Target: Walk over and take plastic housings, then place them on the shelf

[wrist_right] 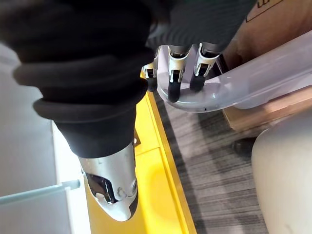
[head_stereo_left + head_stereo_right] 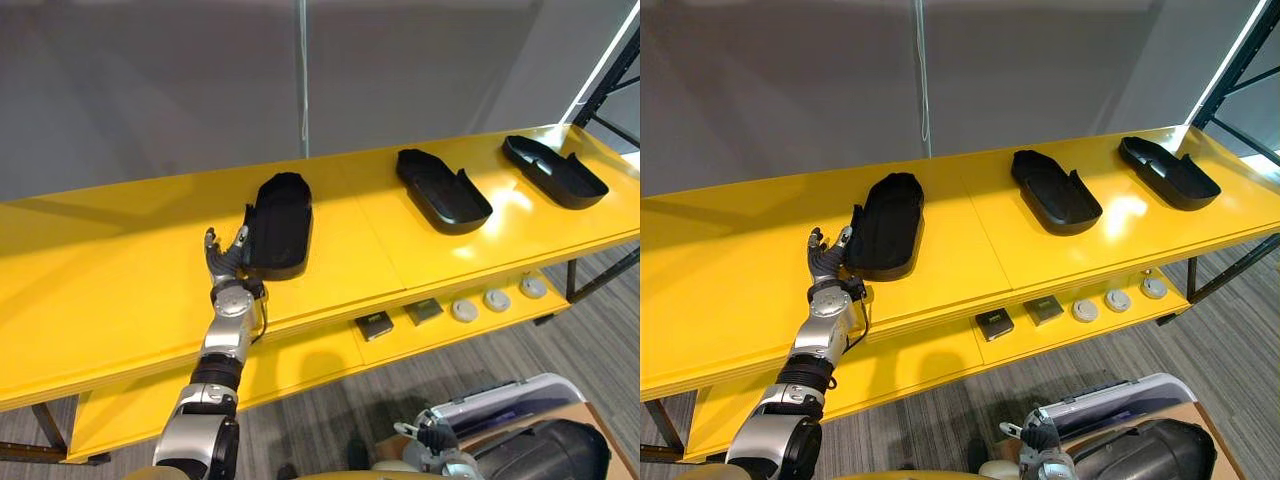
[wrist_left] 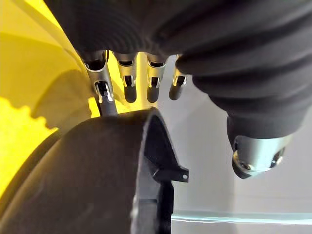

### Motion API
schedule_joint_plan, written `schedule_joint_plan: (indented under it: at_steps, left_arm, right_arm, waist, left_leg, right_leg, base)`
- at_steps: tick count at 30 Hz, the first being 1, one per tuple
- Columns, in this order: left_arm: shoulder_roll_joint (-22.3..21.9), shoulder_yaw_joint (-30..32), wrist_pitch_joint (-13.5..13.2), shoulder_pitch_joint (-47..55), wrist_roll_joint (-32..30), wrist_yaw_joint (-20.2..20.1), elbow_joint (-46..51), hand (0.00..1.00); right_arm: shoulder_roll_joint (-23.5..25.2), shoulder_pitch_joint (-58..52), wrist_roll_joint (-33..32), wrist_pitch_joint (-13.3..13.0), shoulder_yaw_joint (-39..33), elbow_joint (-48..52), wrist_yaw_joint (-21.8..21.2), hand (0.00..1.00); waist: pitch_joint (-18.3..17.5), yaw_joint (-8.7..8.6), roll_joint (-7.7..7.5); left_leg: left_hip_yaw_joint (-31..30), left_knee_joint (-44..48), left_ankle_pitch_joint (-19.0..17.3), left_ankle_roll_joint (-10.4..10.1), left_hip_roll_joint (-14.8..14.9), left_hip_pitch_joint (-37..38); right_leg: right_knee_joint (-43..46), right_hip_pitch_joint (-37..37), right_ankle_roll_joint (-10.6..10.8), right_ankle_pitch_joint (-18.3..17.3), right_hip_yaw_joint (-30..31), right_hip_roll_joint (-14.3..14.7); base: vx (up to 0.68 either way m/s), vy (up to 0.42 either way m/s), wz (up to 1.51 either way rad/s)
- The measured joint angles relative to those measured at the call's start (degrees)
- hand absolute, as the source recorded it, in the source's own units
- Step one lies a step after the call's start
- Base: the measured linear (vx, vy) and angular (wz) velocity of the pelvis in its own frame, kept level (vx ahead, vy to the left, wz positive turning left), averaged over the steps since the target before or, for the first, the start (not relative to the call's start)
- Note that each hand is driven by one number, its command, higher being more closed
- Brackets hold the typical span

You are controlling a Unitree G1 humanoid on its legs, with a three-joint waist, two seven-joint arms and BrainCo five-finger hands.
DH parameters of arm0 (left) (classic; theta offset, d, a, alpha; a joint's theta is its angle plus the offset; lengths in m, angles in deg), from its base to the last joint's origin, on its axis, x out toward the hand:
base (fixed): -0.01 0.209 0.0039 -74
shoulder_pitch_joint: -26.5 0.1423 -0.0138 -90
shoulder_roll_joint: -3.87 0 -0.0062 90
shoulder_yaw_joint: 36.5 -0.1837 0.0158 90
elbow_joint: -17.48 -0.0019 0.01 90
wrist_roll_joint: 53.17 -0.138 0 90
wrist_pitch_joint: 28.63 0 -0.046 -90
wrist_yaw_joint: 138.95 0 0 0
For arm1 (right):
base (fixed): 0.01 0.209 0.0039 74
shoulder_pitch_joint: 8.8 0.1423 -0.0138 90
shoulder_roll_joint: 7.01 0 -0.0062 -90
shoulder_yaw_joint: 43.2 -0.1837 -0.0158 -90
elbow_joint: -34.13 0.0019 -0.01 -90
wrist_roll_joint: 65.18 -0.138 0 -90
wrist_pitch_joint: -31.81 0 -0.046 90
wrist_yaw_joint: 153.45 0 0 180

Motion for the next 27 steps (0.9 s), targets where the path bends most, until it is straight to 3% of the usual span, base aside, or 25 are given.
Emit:
schedule_joint_plan:
  at_steps: [6, 16, 22, 24, 27]
  left_arm:
    - [-1.4, -1.4, -0.1, 0.4, 0.2, -1.7, 3.2, 0.0]
    - [-3.7, -9.8, -0.3, 6.2, -2.4, -6.3, 11.9, 0.0]
    - [-3.9, -11.9, -1.1, 8.8, -4.7, -6.8, 16.3, 0.0]
    - [-3.9, -12.0, -1.2, 9.7, -7.4, -6.9, 18.1, 0.0]
    - [-3.8, -12.4, -1.2, 11.3, -16.8, -6.1, 22.0, 0.0]
  right_arm:
    - [-0.1, 0.3, 0.0, 0.0, 0.0, -0.3, 0.1, 0.0]
    - [0.1, 0.8, 0.0, 0.5, 0.0, -0.8, 0.0, 0.0]
    - [0.1, 0.8, 0.0, 0.5, 0.0, -0.9, 0.0, 0.0]
    - [0.1, 0.8, 0.0, 0.5, 0.0, -0.9, 0.0, 0.0]
    - [0.1, 0.8, -0.2, 0.3, 0.0, -1.2, 0.0, 0.0]
  waist:
    - [0.1, 0.07, -0.04]
    - [0.2, 0.23, 0.2]
    - [0.2, 0.27, 0.25]
    - [0.2, 0.33, 0.25]
    - [0.2, 0.85, 0.31]
  left_leg:
    - [-0.8, 0.0, 0.0, 0.0, 0.0, -0.2]
    - [-1.5, 0.0, 0.0, 0.0, 0.0, 0.1]
    - [-1.8, 0.0, 0.0, 0.0, 0.0, 0.2]
    - [-1.9, 0.0, 0.0, 0.0, 0.0, 0.2]
    - [-2.0, 0.0, 0.0, 0.0, 0.0, 0.2]
  right_leg:
    - [0.0, 0.1, 0.0, 0.0, -0.7, 0.0]
    - [0.0, 0.7, 0.1, -0.1, -1.2, -0.1]
    - [0.0, 1.0, 0.3, -0.4, -1.7, -0.1]
    - [0.0, 1.0, 0.3, -0.4, -1.9, -0.1]
    - [0.0, 1.1, 0.1, -0.2, -2.1, -0.1]
  base:
    - [-0.01, 0.003, 0.07]
    - [-0.03, 0.007, 0.03]
    - [-0.03, 0.004, 0.04]
    - [0.0, 0.0, 0.0]
    - [-0.01, 0.003, 0.01]
